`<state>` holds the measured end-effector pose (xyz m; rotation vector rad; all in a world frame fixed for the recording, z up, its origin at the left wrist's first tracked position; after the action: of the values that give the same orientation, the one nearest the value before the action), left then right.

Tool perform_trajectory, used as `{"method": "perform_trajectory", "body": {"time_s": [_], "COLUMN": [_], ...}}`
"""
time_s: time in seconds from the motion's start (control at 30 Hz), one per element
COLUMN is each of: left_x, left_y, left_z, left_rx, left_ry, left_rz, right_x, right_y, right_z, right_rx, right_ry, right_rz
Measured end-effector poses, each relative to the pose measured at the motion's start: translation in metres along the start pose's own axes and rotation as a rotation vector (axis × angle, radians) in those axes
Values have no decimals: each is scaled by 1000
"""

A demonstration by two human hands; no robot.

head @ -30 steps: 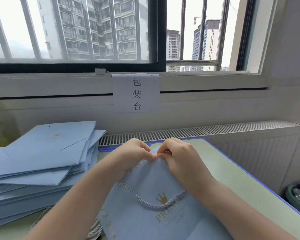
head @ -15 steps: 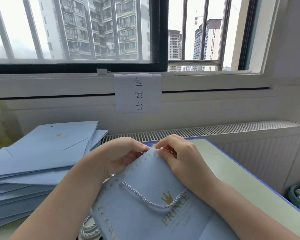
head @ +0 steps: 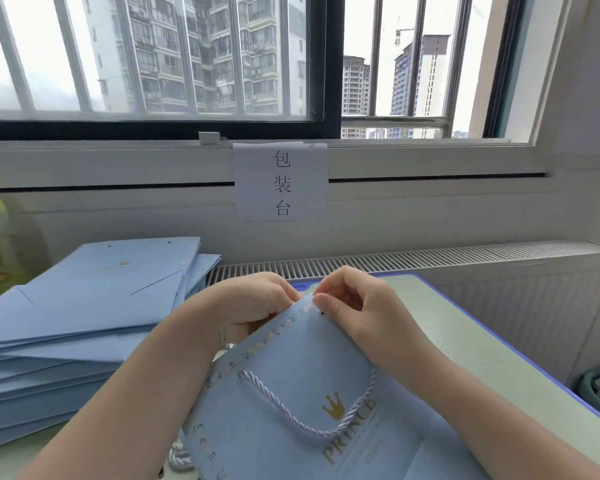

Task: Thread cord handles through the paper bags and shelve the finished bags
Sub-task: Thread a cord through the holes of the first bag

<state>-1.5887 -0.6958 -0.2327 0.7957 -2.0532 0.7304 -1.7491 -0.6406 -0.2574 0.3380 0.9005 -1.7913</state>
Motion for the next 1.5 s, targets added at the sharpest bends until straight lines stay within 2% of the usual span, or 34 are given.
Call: {"method": "perform_trajectory", "body": {"time_s": [0.1, 0.2, 0.4, 0.57, 0.87, 1.07, 1.3, 1.5], "left_x": [0, 0, -3, -2, -1, 1, 1, 2], "left_y": [3, 3, 3, 0, 1, 10, 9, 13], "left_z": [1, 4, 4, -3, -6, -11, -15, -16], "left_rx": [42, 88, 18, -40, 69, -7, -52, 13], "left_ry": [-32, -42, -43, -2, -34, 1, 53, -7], "left_rz": [39, 57, 45, 143, 168, 69, 89, 155], "right_x": [-1, -3, -2, -3, -2, -3, -3, -3], "right_y": [-4, -6, -1, 2, 3, 1, 3, 6], "right_z": [2, 2, 1, -1, -1, 1, -2, -2], "right_rx": [25, 14, -49, -87, -35, -12, -43, -47], "right_ry": [96, 107, 39, -2, 7, 4, -19, -27], "right_rz": [160, 209, 53, 3, 33, 54, 11, -68]}}
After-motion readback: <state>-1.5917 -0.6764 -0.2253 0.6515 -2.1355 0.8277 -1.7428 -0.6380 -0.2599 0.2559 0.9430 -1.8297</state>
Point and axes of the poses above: each hand's wrist, its own z-axis towards the middle knuckle, its own y-axis out of the palm, x = y × z, the point moved 1 cm from there along z, towards the middle knuckle, and after that the axes turned 11 degrees about -y, right-handed, at the moved point
